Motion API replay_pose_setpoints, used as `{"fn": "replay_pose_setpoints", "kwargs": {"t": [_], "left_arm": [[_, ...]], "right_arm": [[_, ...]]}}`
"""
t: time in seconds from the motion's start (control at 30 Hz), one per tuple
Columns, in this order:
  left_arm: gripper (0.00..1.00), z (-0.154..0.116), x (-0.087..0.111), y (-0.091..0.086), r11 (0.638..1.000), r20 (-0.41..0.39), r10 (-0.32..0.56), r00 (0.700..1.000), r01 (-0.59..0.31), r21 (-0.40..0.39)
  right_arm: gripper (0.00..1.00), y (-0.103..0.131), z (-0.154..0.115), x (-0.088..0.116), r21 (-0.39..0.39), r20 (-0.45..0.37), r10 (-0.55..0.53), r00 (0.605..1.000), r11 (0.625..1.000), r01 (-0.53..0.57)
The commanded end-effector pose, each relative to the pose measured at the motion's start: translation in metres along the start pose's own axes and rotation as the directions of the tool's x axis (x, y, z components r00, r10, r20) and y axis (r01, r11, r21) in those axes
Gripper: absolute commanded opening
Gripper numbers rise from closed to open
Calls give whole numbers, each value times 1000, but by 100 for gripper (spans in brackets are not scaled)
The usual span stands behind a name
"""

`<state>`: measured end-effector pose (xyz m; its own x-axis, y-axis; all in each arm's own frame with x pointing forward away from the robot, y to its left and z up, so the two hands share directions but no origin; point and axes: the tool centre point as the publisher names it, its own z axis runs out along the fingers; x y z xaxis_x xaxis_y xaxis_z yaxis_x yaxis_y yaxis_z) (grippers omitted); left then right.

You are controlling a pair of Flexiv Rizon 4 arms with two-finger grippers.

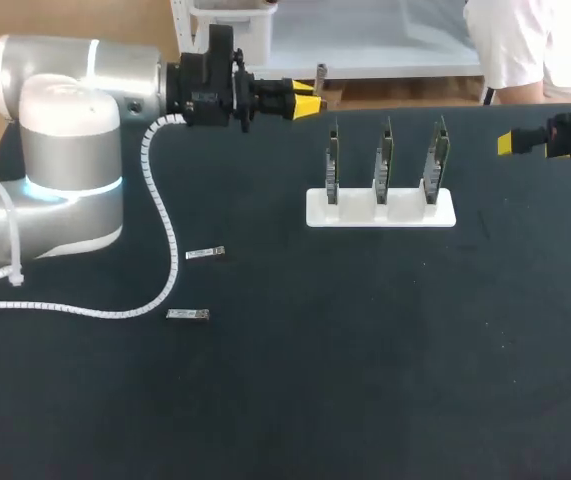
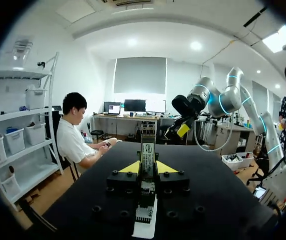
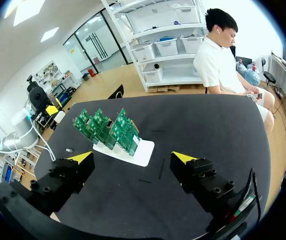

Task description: Pick up the optical module with the left hand, and insert it into the network port with the right hand.

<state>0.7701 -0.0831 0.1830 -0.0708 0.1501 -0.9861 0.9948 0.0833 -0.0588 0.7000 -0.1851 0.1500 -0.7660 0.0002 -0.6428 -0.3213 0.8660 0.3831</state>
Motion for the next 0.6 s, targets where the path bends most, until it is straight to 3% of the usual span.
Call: {"fn": "replay_pose_setpoints", "kwargs": {"t": [0.03,0.6], "left_arm": [[0,4,6,8,1000,13,-11,1000,10,18],[0,24,13,6,996,16,-33,999,32,80]], "right_arm": [[100,0,0,0,0,0,0,1000,1000,0],[100,0,0,0,0,0,0,1000,1000,0]]}}
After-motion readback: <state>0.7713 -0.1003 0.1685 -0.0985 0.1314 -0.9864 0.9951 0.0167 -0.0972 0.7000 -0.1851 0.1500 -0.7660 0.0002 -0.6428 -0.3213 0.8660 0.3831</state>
